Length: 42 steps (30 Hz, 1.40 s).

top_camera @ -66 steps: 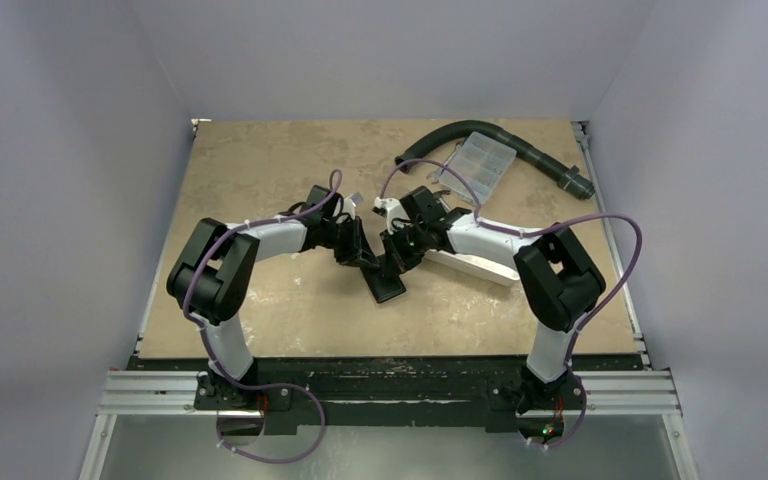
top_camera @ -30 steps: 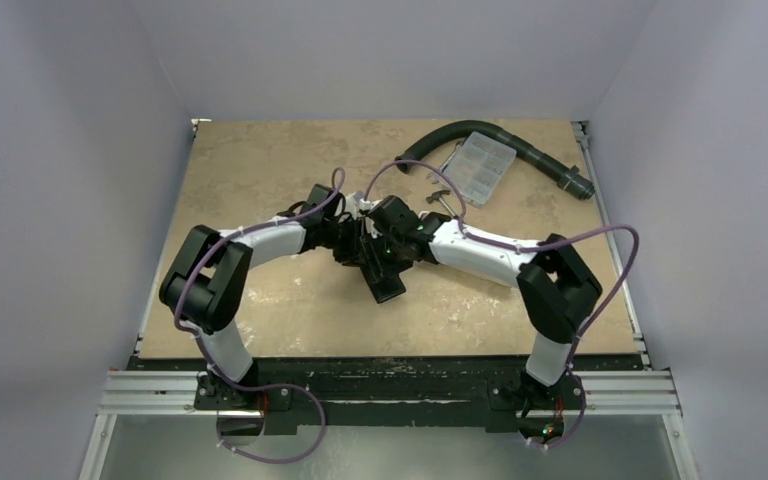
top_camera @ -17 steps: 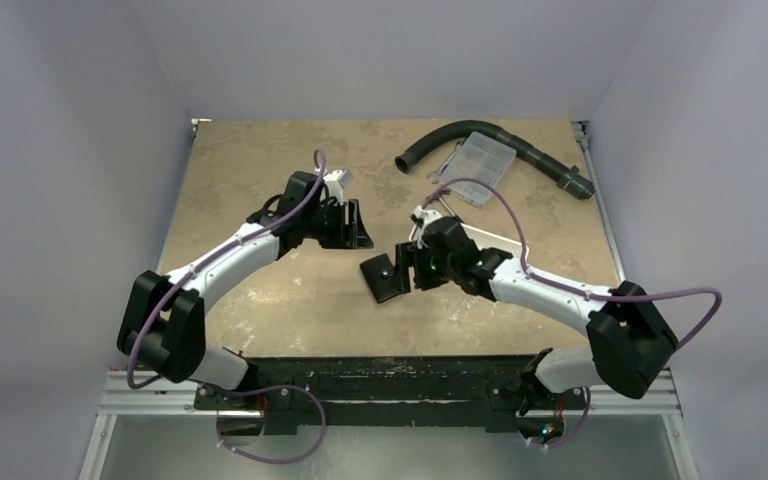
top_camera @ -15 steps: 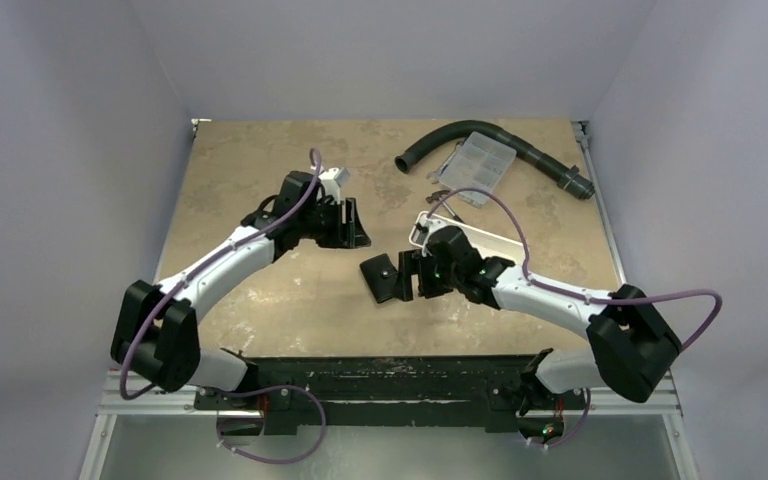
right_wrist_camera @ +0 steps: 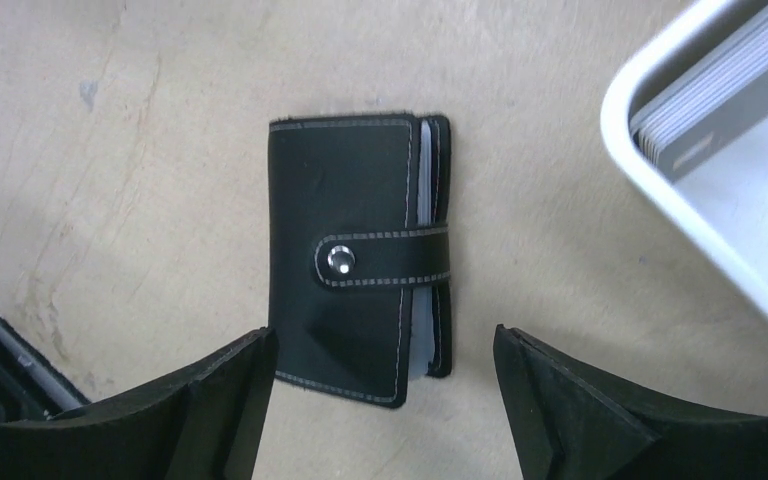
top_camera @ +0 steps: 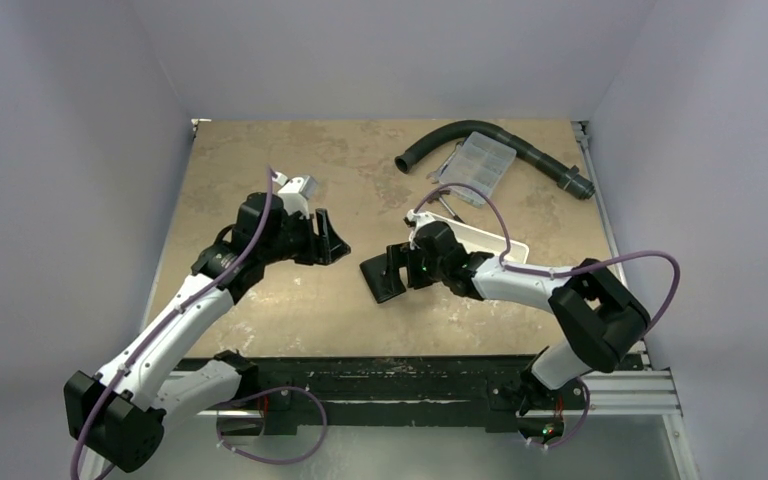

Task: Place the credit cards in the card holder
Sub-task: Move the card holder to the corner of the board.

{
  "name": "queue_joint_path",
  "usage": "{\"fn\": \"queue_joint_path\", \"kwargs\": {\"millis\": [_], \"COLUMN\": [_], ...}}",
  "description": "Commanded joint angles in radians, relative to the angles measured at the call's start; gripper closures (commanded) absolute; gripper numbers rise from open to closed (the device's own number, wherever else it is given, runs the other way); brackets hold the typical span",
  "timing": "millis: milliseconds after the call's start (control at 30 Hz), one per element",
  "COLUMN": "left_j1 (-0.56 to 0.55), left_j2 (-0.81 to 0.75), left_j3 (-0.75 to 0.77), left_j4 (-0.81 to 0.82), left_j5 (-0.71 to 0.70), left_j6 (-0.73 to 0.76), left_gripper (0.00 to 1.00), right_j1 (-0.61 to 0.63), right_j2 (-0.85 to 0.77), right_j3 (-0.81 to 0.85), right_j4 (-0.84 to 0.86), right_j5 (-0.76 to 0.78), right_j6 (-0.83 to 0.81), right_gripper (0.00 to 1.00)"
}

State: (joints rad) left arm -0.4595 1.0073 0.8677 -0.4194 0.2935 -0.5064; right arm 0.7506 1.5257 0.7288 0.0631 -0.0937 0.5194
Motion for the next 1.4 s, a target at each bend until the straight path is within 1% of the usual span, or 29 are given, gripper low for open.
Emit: {"fn": "queue_joint_path", "kwargs": {"millis": [0,133,333,367,500,567,600,700,800,967,1167,1300,1333,1367], "left_j1": [0.001,0.001,0.001,0.001,0.001,0.001,0.001,0.001,0.001,0.001,0.001,0.001,0.001,0.001], "left_j2": [-0.017,0.002,0.016,0.016,-0.001,-0.011,-0.019,-0.062,-0.12,-0.238,-0.383,-0.449,-0.455,-0.458], "left_j3": [0.008,0.023,0.036,0.035,0.022,0.024,0.028,0.054,0.11,0.164,0.17,0.167,0.17,0.174], "left_j4": [-0.065,-0.083,-0.075,-0.073,-0.073,-0.089,-0.101,-0.166,-0.236,-0.324,-0.384,-0.376,-0.374,-0.372], "left_j5": [-0.038,-0.036,-0.028,-0.025,-0.042,-0.065,-0.092,-0.248,-0.411,-0.608,-0.752,-0.79,-0.796,-0.798], "left_j6": [-0.012,-0.006,-0.018,-0.02,-0.032,-0.037,-0.041,-0.063,-0.077,-0.113,-0.17,-0.184,-0.187,-0.187], "left_gripper": [0.45,0.45,0.45,0.45,0.45,0.45,0.45,0.46,0.46,0.46,0.46,0.46,0.46,0.46], "right_j1": [0.0,0.004,0.039,0.047,0.095,0.135,0.158,0.222,0.291,0.355,0.387,0.391,0.392,0.392], "right_j2": [0.01,0.045,0.12,0.138,0.21,0.246,0.265,0.337,0.432,0.571,0.656,0.65,0.636,0.613], "right_j3": [0.056,0.069,0.098,0.107,0.171,0.21,0.238,0.356,0.497,0.684,0.783,0.773,0.768,0.753], "right_j4": [0.073,0.088,0.119,0.122,0.135,0.162,0.169,0.164,0.149,0.083,0.085,0.154,0.161,0.171], "right_j5": [0.063,0.067,0.02,0.011,-0.026,-0.041,-0.035,-0.024,-0.046,-0.075,-0.177,-0.274,-0.281,-0.272], "right_j6": [-0.071,-0.073,-0.104,-0.105,-0.058,-0.016,0.004,0.056,0.062,0.03,-0.002,0.016,0.017,0.018], "right_gripper": [0.13,0.13,0.14,0.16,0.36,0.41,0.42,0.47,0.48,0.47,0.46,0.44,0.43,0.4]}}
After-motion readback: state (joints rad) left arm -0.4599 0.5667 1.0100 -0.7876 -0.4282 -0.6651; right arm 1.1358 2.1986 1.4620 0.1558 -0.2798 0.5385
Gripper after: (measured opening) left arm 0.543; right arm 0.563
